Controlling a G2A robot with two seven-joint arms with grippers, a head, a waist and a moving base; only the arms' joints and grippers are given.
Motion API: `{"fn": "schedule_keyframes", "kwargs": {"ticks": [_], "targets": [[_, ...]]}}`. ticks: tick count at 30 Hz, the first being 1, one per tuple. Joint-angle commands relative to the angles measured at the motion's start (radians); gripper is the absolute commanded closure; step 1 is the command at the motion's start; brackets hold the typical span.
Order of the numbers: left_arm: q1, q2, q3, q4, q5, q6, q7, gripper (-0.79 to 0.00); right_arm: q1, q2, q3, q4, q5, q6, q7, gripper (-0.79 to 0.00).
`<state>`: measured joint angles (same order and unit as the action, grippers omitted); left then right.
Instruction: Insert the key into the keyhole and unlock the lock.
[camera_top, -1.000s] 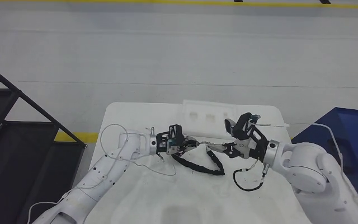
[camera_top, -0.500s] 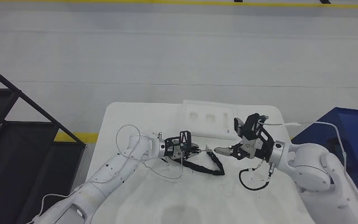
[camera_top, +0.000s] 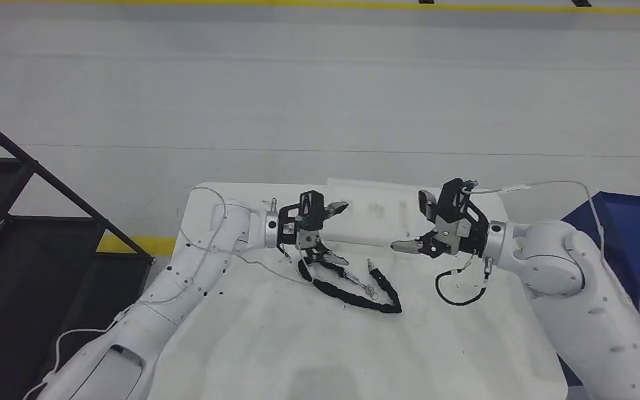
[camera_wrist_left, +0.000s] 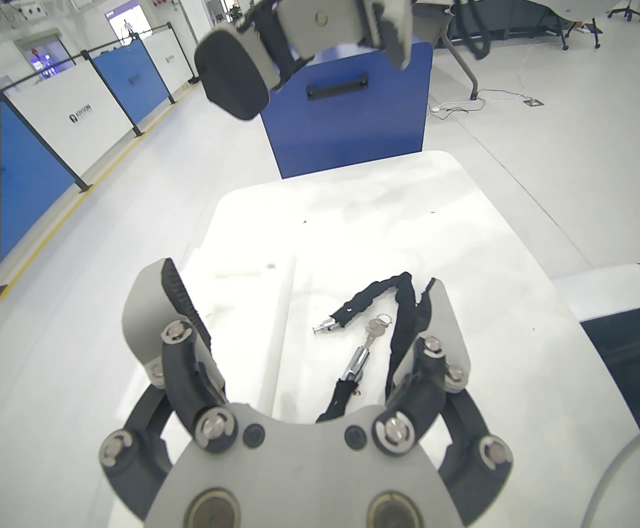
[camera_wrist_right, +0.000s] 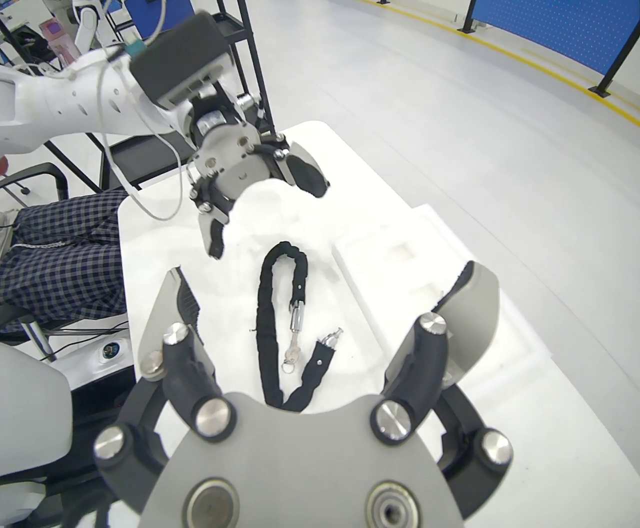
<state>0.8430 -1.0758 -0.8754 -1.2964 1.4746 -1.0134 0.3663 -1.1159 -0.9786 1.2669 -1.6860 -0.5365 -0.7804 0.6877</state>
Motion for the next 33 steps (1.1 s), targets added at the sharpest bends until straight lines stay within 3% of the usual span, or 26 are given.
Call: {"fn": "schedule_keyframes", "kwargs": {"ticks": [1,6,10,20,23,33], "targets": [[-0.035,0.022,0.004,-0.020,-0.045,0.001,-0.024,-0.785,0.055,-0.002,-0.012,0.047,0.018,-0.038,0.005,-0.785],[-0.152,0.083,0.026,-0.037,-0.231,0.001,-0.113,-0.785,0.196,-0.007,-0.052,0.151,0.032,-0.132,0.032,-0.785],[-0.249,0.126,0.092,-0.022,-0.394,0.001,-0.238,-0.785,0.285,-0.008,-0.073,0.196,0.061,-0.186,0.054,-0.785],[-0.452,0.210,0.278,-0.015,-0.860,0.001,-0.553,-0.785,0.379,-0.004,-0.109,0.233,0.099,-0.214,0.084,-0.785],[-0.475,0.224,0.306,-0.015,-0.950,0.001,-0.592,-0.785,0.380,-0.003,-0.110,0.233,0.100,-0.214,0.083,-0.785],[-0.475,0.224,0.306,-0.015,-0.950,0.001,-0.592,-0.785,0.380,-0.003,-0.110,0.233,0.100,-0.214,0.083,-0.784]]}}
